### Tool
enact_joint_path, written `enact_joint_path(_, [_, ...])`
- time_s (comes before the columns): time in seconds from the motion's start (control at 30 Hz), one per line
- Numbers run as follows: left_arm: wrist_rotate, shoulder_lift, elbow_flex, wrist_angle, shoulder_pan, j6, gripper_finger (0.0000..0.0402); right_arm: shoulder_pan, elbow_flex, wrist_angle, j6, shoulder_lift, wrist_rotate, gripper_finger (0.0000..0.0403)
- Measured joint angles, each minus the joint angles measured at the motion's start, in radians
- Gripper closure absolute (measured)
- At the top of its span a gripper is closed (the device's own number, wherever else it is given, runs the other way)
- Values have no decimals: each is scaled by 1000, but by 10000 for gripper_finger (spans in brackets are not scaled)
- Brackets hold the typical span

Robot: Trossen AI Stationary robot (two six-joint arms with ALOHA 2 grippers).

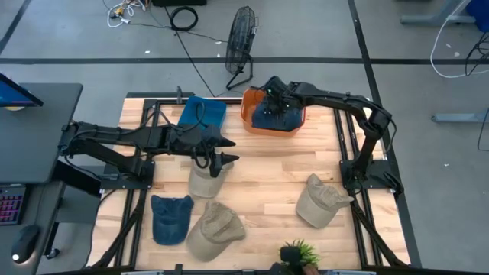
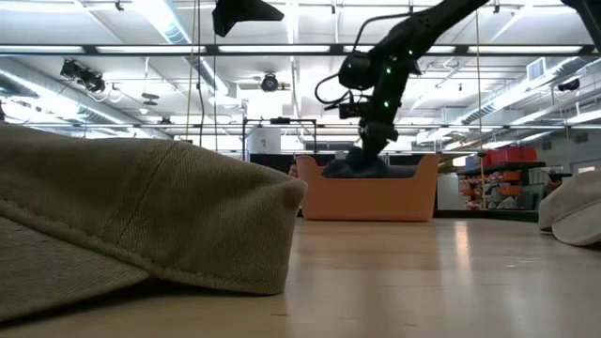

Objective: Pick & Place hat
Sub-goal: Put the right blue cap into the orange bin, then put the blue cap into the orange bin

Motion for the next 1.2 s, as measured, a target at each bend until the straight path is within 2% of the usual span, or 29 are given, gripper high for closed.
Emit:
enact_joint_path(0.13, [0, 0, 0, 0, 0, 0, 138, 6, -32, 8, -16, 0, 74, 399])
enact_joint_path(0.3, [-3, 0, 0, 0, 0, 0, 138, 12, -32, 21, -3, -1, 83, 385])
enact_joint_path(0.53, [-3, 0, 0, 0, 0, -2, 138, 13, -32, -1, -2, -1, 86, 316])
enact_joint_path(0.73, [-4, 0, 0, 0, 0, -2, 138, 36, 8, -146, -7, -1, 102, 263])
enact_joint_path(0.93, [-3, 0, 0, 0, 0, -8, 138, 67, 121, -342, -5, -2, 144, 258])
enact_joint_path(1.2, [-3, -6, 0, -10, -1, -56, 138, 121, 376, -602, 30, -2, 146, 275])
